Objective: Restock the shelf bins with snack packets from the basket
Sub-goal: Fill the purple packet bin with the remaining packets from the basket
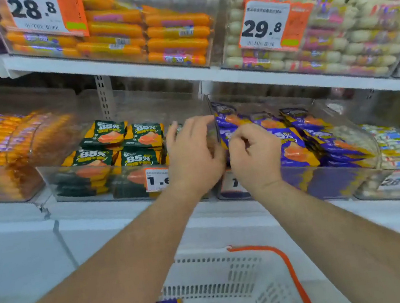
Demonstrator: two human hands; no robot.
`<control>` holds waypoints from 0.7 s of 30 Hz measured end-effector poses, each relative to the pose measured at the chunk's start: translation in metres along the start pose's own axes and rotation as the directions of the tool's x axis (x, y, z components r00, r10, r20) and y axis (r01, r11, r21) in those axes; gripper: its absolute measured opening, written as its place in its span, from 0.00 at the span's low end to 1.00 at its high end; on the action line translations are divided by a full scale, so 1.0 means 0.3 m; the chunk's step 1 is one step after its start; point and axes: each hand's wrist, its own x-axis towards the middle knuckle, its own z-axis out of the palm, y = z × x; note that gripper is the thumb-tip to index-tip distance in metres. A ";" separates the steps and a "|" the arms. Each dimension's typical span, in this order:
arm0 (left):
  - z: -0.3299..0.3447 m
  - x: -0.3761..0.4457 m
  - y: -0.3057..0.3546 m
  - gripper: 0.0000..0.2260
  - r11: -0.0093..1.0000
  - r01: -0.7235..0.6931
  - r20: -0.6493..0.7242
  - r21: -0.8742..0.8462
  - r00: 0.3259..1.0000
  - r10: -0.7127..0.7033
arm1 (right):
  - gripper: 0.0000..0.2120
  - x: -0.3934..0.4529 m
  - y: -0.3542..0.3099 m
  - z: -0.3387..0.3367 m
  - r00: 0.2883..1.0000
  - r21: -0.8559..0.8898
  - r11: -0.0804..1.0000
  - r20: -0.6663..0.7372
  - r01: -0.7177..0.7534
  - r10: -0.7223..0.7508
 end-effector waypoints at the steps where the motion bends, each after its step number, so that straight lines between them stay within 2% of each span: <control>1: -0.023 -0.055 -0.008 0.19 0.999 -0.052 -0.048 -0.001 0.997 0.052 | 0.12 -0.066 -0.007 0.001 0.999 0.052 0.998 -0.005 -0.034 0.035; 2: -0.046 -0.126 -0.015 0.18 0.997 -0.071 -0.060 -0.014 0.996 0.070 | 0.12 -0.140 -0.006 0.007 0.997 0.079 0.994 0.018 -0.081 0.080; 4: -0.076 -0.296 -0.052 0.16 0.999 -0.023 0.017 -0.034 1.000 0.023 | 0.12 -0.308 0.018 0.031 0.973 0.069 0.978 0.134 -0.198 0.188; 5: -0.079 -0.387 -0.082 0.16 0.998 0.044 0.091 -0.033 0.995 -0.041 | 0.11 -0.394 0.042 0.047 0.939 0.027 0.961 0.220 -0.275 0.263; 6: -0.078 -0.474 -0.113 0.15 0.989 0.147 0.174 -0.027 0.975 -0.140 | 0.13 -0.475 0.067 0.061 0.876 -0.043 0.928 0.316 -0.369 0.363; 7: -0.074 -0.554 -0.145 0.14 0.962 0.271 0.252 -0.019 0.933 -0.258 | 0.16 -0.551 0.096 0.072 0.783 -0.132 0.880 0.411 -0.456 0.467; 9: -0.070 -0.672 -0.194 0.13 0.858 0.513 0.376 0.016 0.792 -0.481 | 0.18 -0.689 0.153 0.087 0.576 -0.320 0.768 0.517 -0.555 0.633; 11: -0.068 -0.751 -0.226 0.11 0.741 0.664 0.462 0.103 0.628 -0.627 | 0.18 -0.822 0.196 0.085 0.367 -0.456 0.612 0.518 -0.646 0.773; 13: -0.056 -0.815 -0.259 0.10 0.659 0.730 0.516 0.180 0.500 -0.695 | 0.14 -0.943 0.226 0.074 0.154 -0.554 0.446 0.493 -0.703 0.856; 14: -0.048 -0.841 -0.273 0.09 0.629 0.751 0.533 0.202 0.455 -0.714 | 0.11 -0.993 0.239 0.066 0.069 -0.610 0.390 0.481 -0.689 0.874; 15: -0.040 -0.863 -0.284 0.09 0.601 0.768 0.543 0.223 0.414 -0.731 | 0.08 -1.037 0.251 0.061 0.024 -0.662 0.377 0.477 -0.648 0.879; 17: -0.029 -0.896 -0.301 0.08 0.556 0.788 0.558 0.264 0.346 -0.754 | 0.05 -1.104 0.271 0.059 -0.018 -0.735 0.410 0.497 -0.540 0.868; 19: -0.020 -0.913 -0.313 0.07 0.532 0.800 0.564 0.277 0.313 -0.764 | 0.04 -1.153 0.281 0.078 -0.053 -0.768 0.462 0.537 -0.444 0.842; 21: -0.009 -0.923 -0.326 0.07 0.507 0.814 0.550 0.284 0.294 -0.781 | 0.24 -1.214 0.300 0.105 -0.086 -0.785 0.539 0.586 -0.304 0.805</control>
